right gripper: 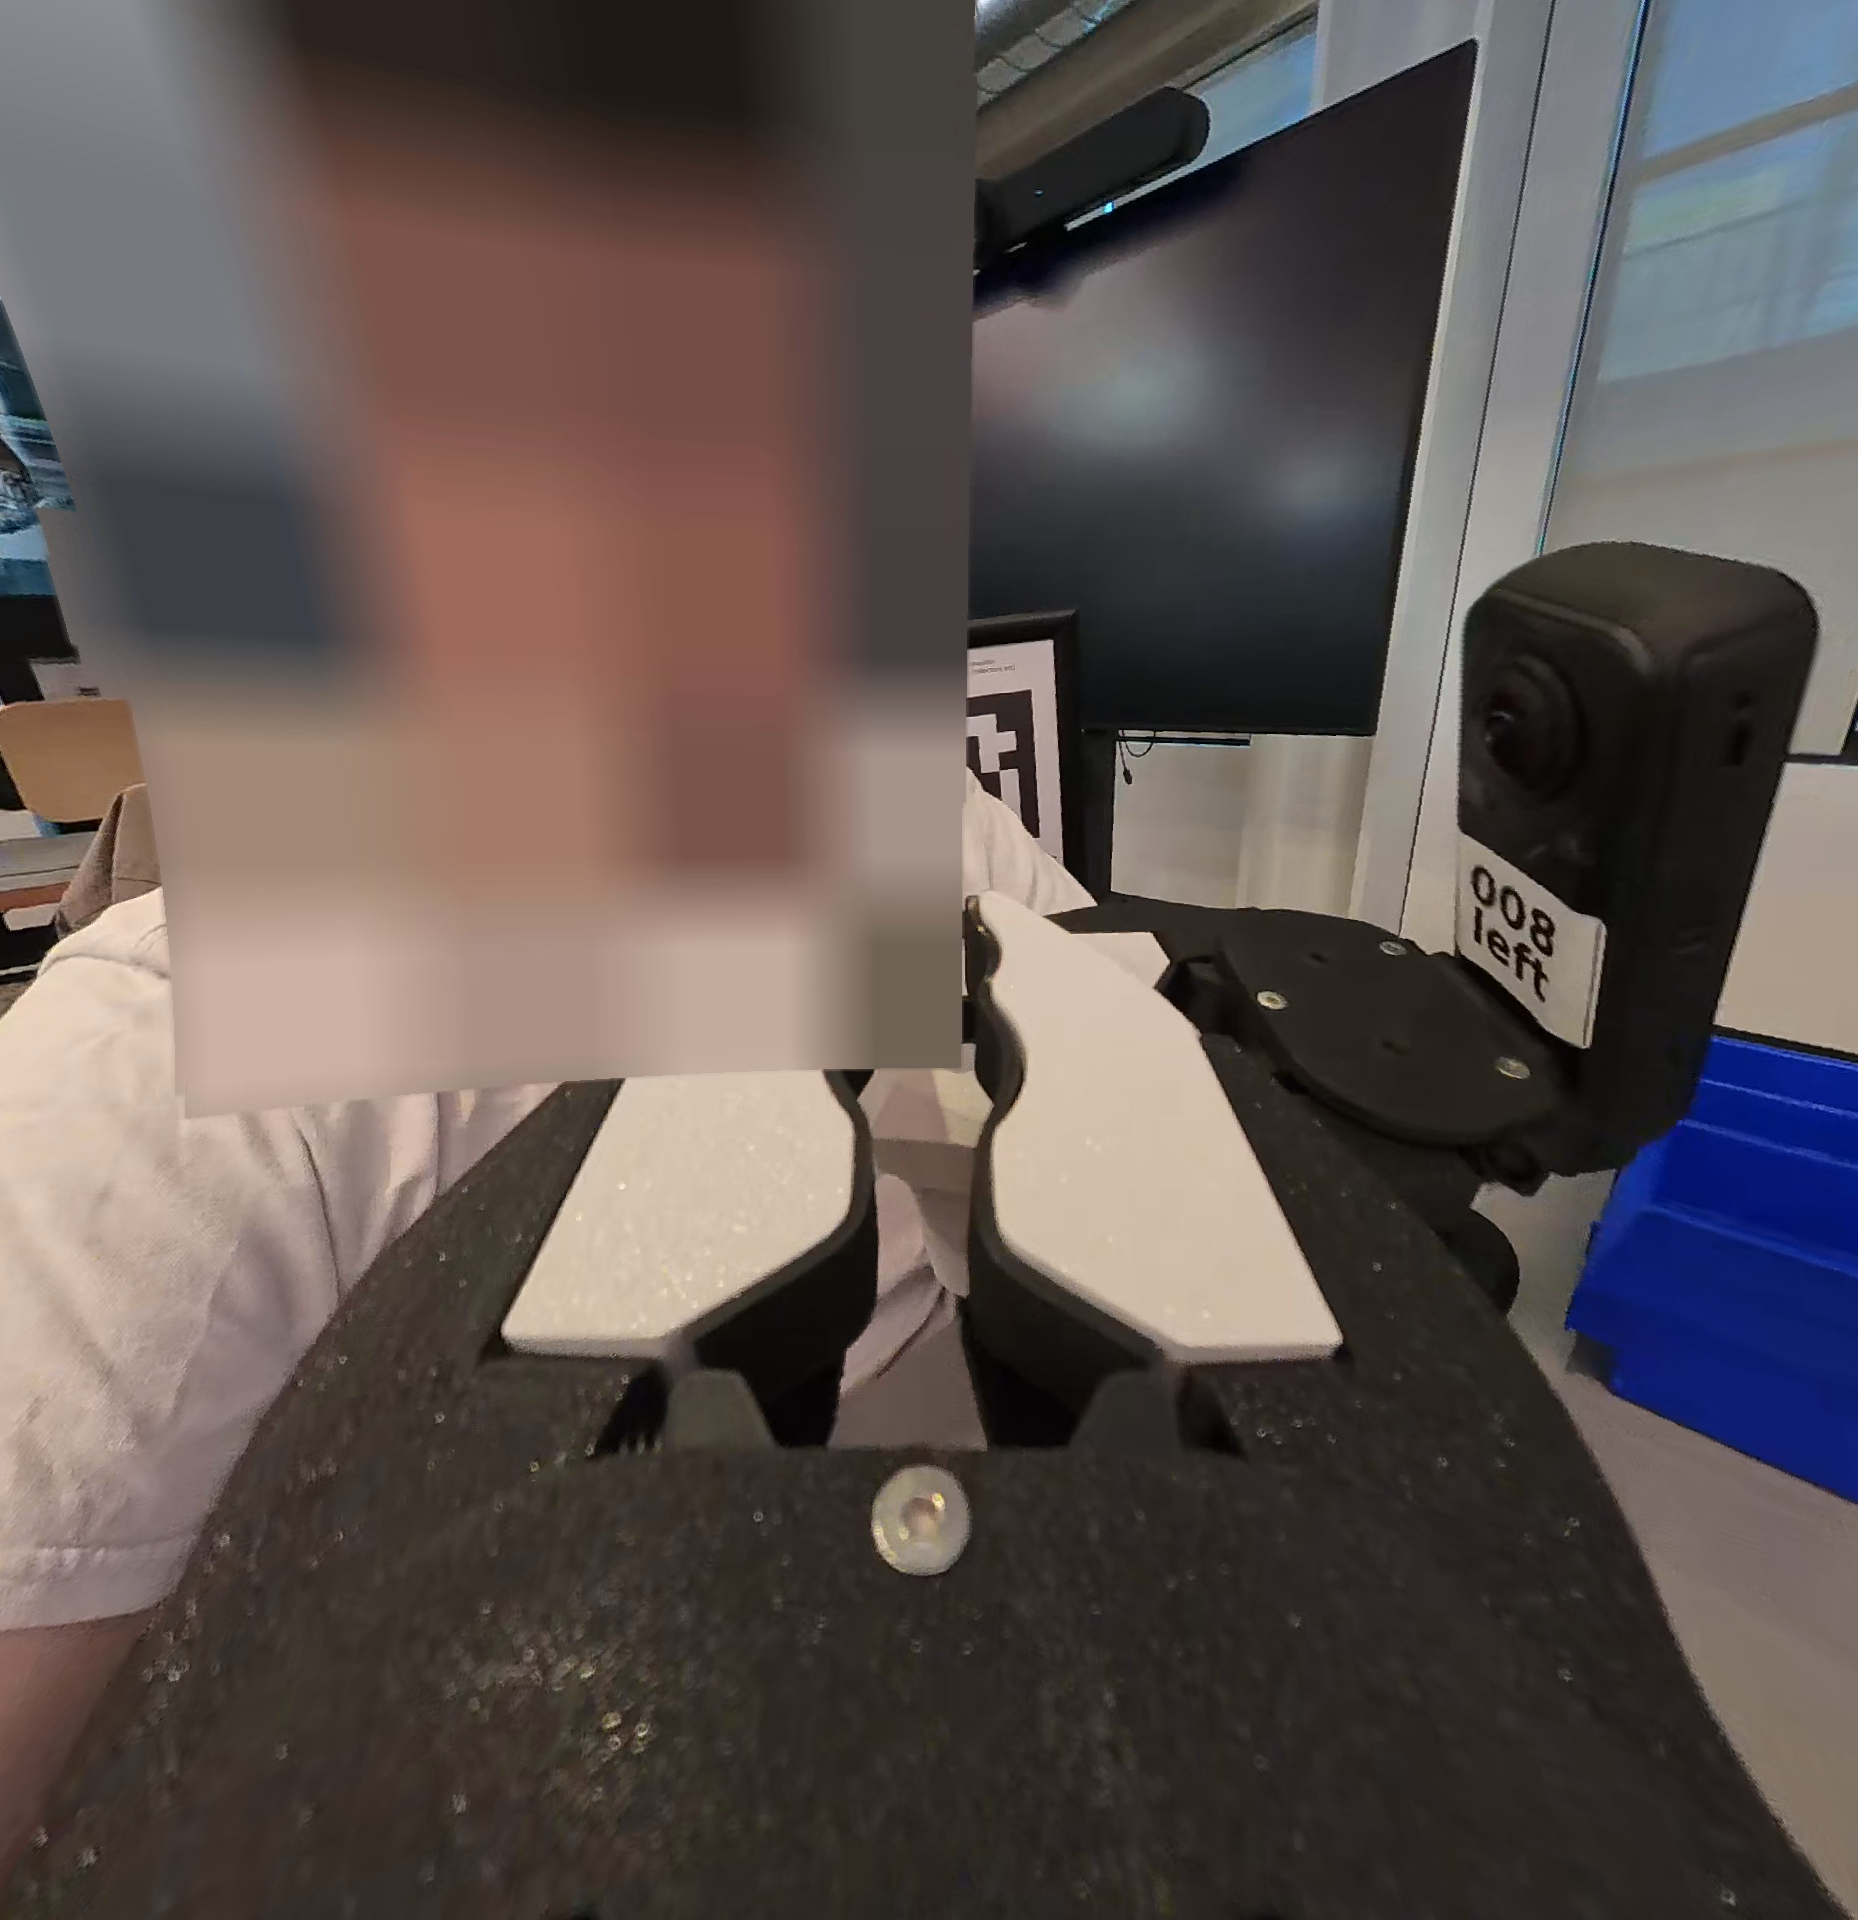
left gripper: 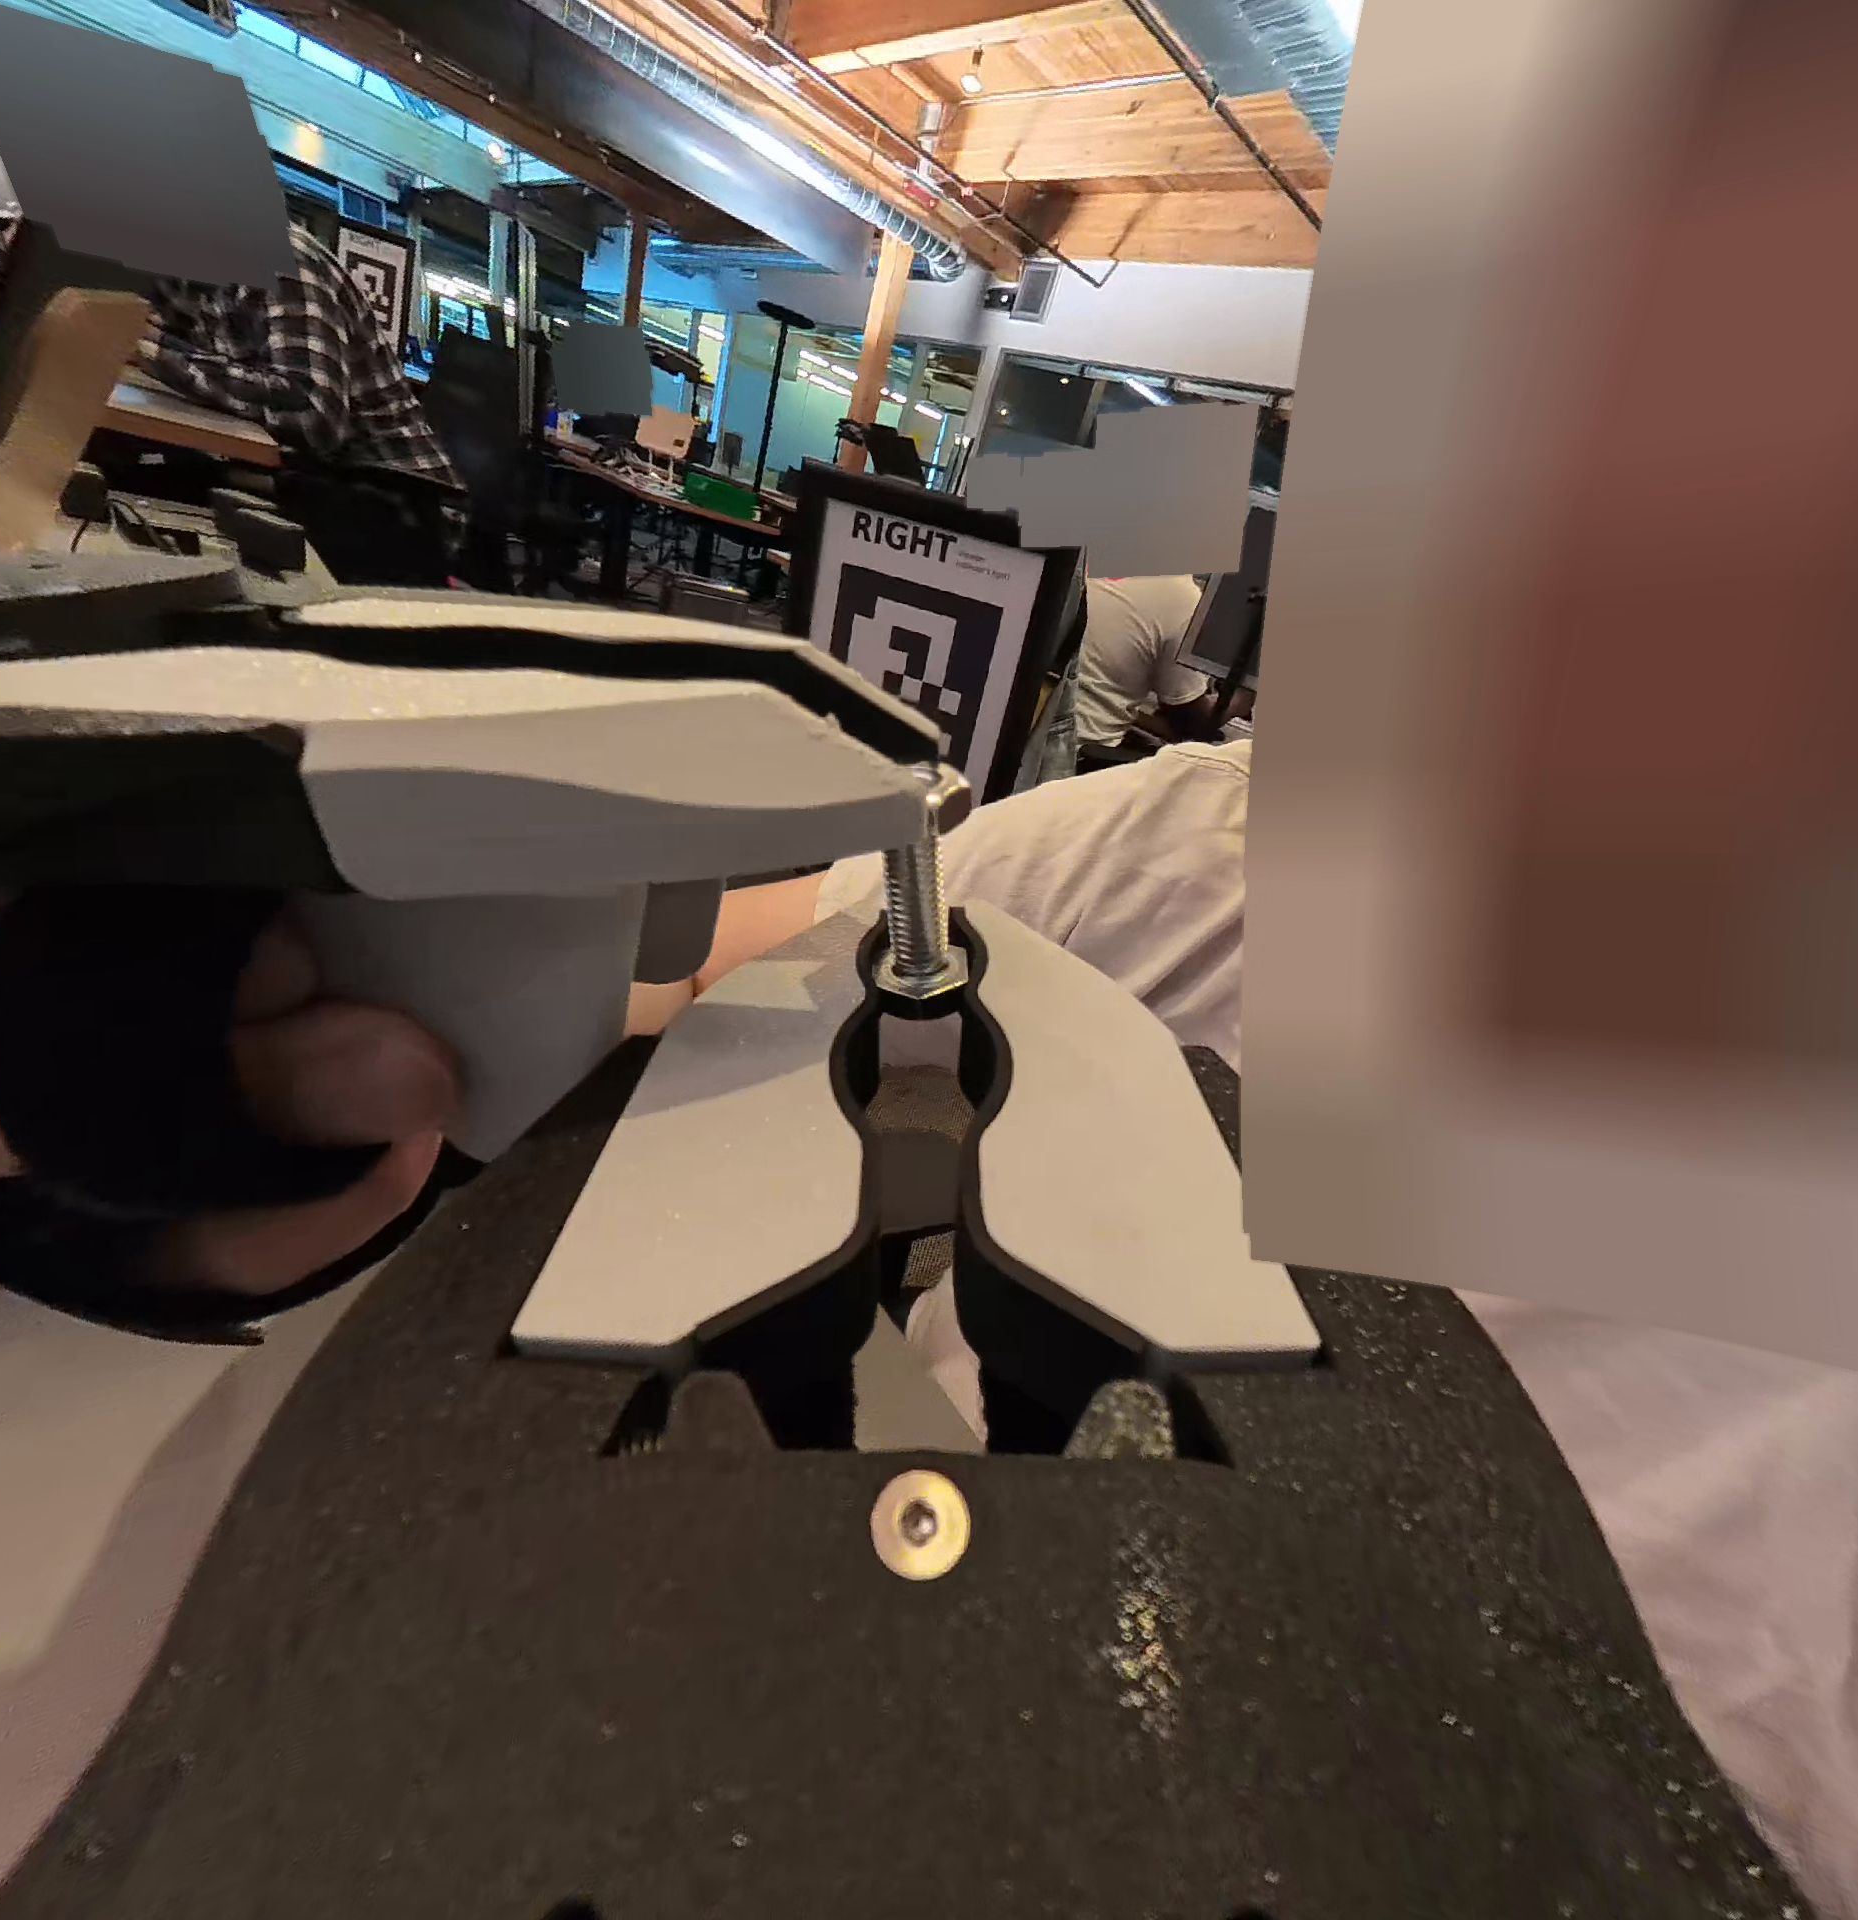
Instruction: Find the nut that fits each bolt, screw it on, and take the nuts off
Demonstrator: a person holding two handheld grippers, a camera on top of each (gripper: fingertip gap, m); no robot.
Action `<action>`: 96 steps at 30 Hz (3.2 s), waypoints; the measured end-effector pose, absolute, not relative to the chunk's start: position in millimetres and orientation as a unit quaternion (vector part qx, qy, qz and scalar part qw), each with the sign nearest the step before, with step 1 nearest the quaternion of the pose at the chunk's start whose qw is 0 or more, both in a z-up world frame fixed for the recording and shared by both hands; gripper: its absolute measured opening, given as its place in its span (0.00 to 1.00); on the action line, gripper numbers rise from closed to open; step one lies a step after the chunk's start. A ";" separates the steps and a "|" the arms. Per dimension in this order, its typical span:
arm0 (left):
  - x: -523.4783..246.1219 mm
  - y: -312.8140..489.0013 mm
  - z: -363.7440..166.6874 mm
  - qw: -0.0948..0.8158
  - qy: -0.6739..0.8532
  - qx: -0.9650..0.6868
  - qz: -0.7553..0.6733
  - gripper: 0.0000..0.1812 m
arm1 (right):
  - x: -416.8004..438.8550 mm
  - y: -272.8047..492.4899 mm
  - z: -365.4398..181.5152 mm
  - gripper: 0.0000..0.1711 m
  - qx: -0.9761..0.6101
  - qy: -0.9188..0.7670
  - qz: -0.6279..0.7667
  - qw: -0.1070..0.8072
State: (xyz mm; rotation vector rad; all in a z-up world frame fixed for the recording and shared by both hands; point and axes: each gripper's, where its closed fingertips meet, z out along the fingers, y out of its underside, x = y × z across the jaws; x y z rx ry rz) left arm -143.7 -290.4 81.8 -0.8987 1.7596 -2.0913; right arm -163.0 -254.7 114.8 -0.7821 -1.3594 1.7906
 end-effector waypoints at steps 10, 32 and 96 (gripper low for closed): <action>-141.1 -278.5 83.0 0.164 0.604 -0.327 -0.707 0.05 | -162.8 -237.4 113.3 0.19 -0.358 -0.531 0.642 0.421; -126.2 -130.3 75.5 0.581 0.490 -0.539 -0.365 0.05 | -164.4 -134.7 112.0 0.14 -0.583 -0.348 0.290 0.674; -120.7 -135.9 74.0 0.557 0.497 -0.528 -0.405 0.05 | -157.8 -135.1 112.6 0.11 -0.611 -0.368 0.208 0.670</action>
